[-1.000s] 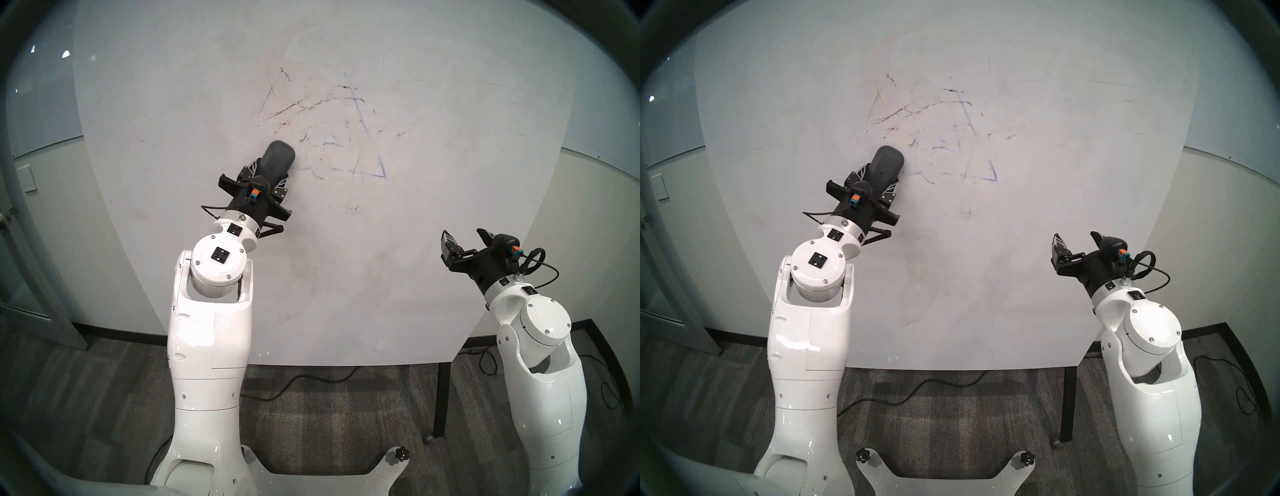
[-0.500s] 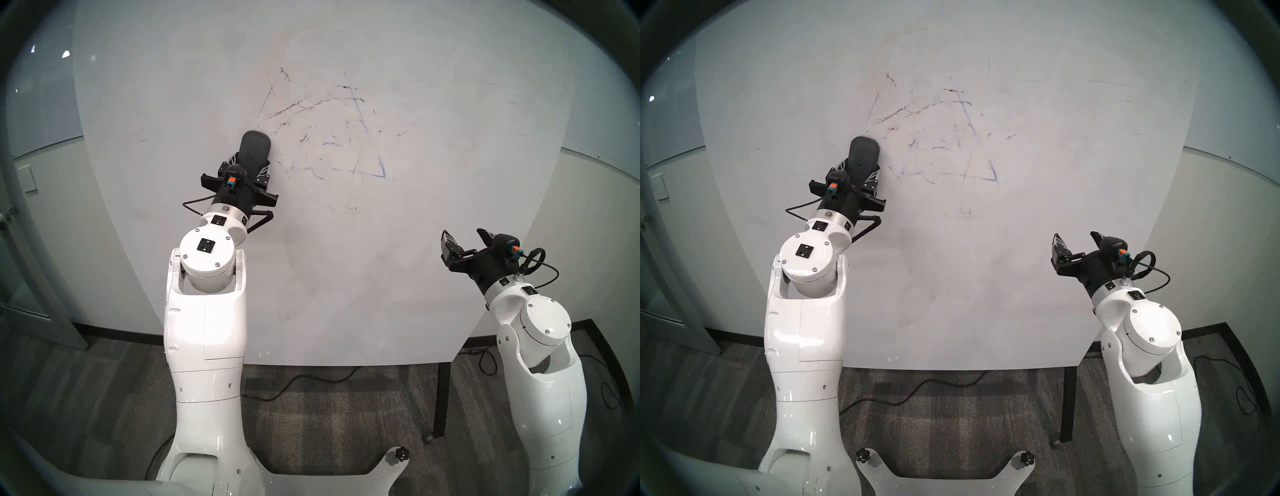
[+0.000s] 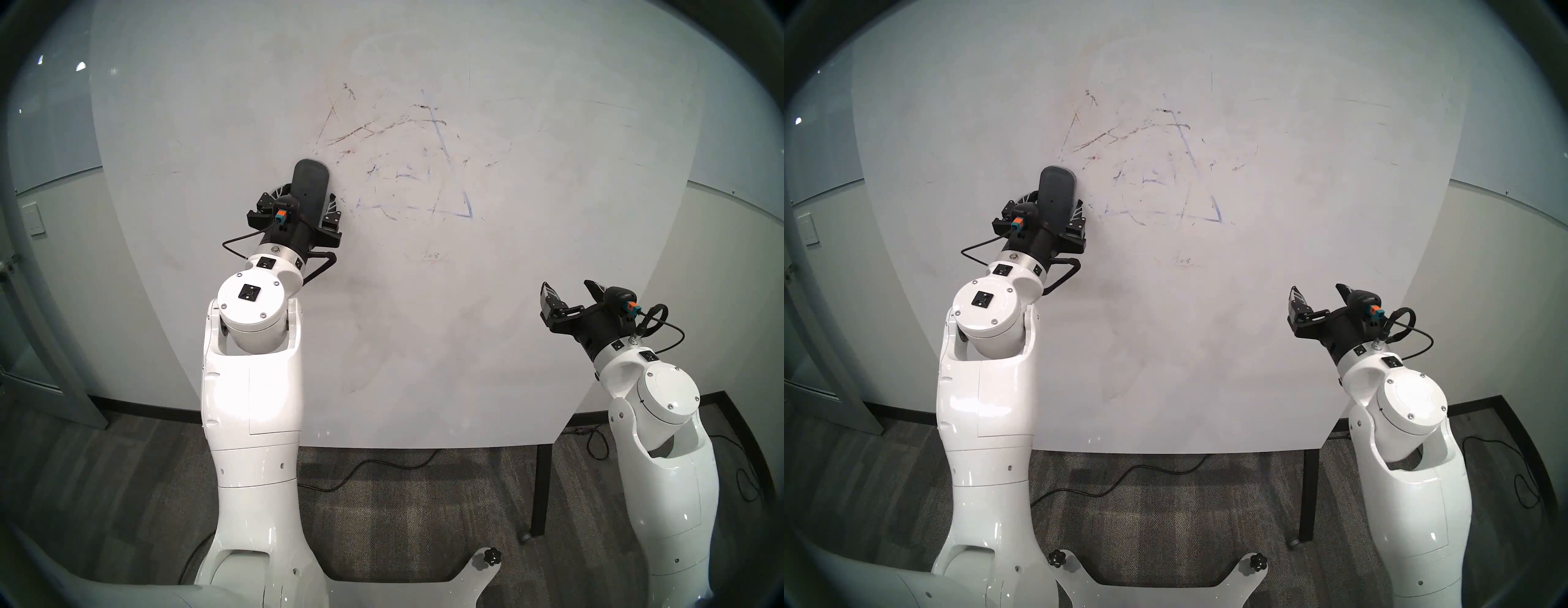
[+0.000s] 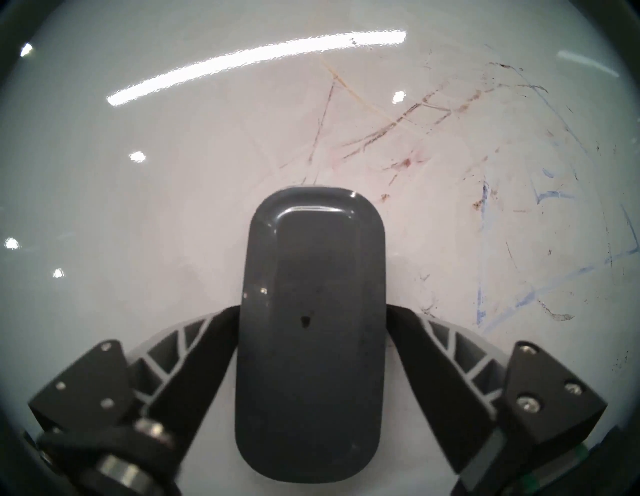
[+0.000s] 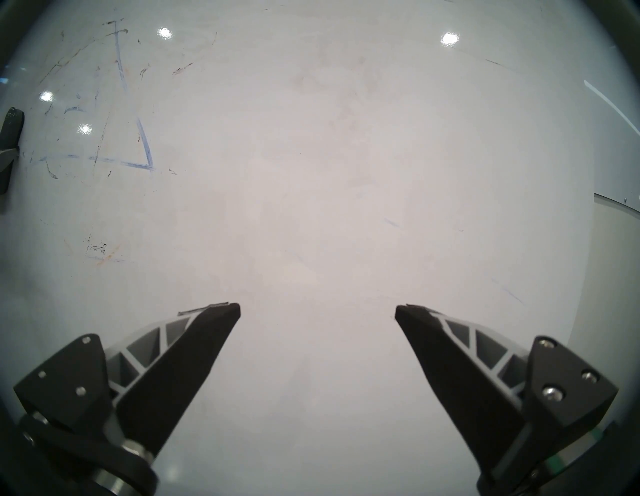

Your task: Erase all marks on the whiteboard with the eraser

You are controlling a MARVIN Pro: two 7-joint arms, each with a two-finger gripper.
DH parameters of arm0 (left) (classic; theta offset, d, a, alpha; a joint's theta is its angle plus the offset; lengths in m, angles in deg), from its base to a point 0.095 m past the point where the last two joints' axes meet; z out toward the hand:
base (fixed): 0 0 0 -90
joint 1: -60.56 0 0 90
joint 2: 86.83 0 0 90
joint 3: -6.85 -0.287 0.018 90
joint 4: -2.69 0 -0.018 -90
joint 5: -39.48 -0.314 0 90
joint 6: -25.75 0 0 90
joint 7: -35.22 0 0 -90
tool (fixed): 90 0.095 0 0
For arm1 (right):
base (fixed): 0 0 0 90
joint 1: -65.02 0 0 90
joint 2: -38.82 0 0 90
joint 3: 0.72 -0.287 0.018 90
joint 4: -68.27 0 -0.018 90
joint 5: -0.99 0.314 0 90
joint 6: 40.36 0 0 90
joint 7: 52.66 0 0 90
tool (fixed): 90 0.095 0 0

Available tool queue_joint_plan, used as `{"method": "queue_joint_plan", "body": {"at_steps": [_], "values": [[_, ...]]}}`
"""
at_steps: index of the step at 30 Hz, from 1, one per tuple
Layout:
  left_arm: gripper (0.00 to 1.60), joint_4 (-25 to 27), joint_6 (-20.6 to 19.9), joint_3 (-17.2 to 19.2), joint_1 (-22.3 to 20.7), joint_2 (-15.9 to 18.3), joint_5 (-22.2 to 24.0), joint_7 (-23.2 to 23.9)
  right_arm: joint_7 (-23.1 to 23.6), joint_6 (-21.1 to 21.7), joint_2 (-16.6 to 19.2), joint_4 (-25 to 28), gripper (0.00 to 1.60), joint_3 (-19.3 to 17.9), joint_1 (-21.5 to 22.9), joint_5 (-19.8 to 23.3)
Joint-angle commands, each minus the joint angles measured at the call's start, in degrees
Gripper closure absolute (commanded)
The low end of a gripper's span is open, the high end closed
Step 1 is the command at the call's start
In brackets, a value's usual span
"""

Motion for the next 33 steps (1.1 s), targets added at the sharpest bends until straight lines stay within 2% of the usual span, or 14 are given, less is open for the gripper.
{"method": "queue_joint_plan", "body": {"at_steps": [1, 9, 13, 16, 17, 22, 25, 33], "values": [[0.00, 1.87, 1.36, -1.10, -1.79, 0.28, -0.84, -0.49, 0.10, -0.23, 0.08, 1.30, 0.00, 0.05, 0.44, 0.01], [0.00, 5.62, 3.81, -2.57, -0.89, 0.00, -1.23, -0.73, 0.11, -0.24, 0.08, 1.26, 0.00, 0.05, 0.46, 0.01], [0.00, 8.97, 3.19, -3.94, -0.54, 0.23, -0.63, -0.73, 0.11, -0.25, 0.08, 1.24, 0.00, 0.05, 0.47, 0.01], [0.00, 11.04, 2.05, -4.64, 0.00, 0.59, -0.45, -0.87, 0.11, -0.24, 0.08, 1.26, 0.00, 0.05, 0.46, 0.01], [0.00, 12.74, 0.02, -5.12, 0.72, 1.12, 0.00, -1.10, 0.10, -0.23, 0.08, 1.28, 0.00, 0.05, 0.45, 0.01], [0.00, 14.66, -2.58, -5.21, 1.94, 1.95, 0.56, -2.01, 0.10, -0.21, 0.08, 1.32, 0.00, 0.04, 0.44, 0.01], [0.00, 14.63, -5.02, -4.74, 2.20, 2.02, 1.42, -2.30, 0.10, -0.21, 0.08, 1.33, 0.00, 0.04, 0.43, 0.01], [0.00, 11.90, -6.87, -3.39, 2.10, 2.56, 1.72, -1.10, 0.09, -0.20, 0.08, 1.34, 0.00, 0.04, 0.43, 0.01]]}}
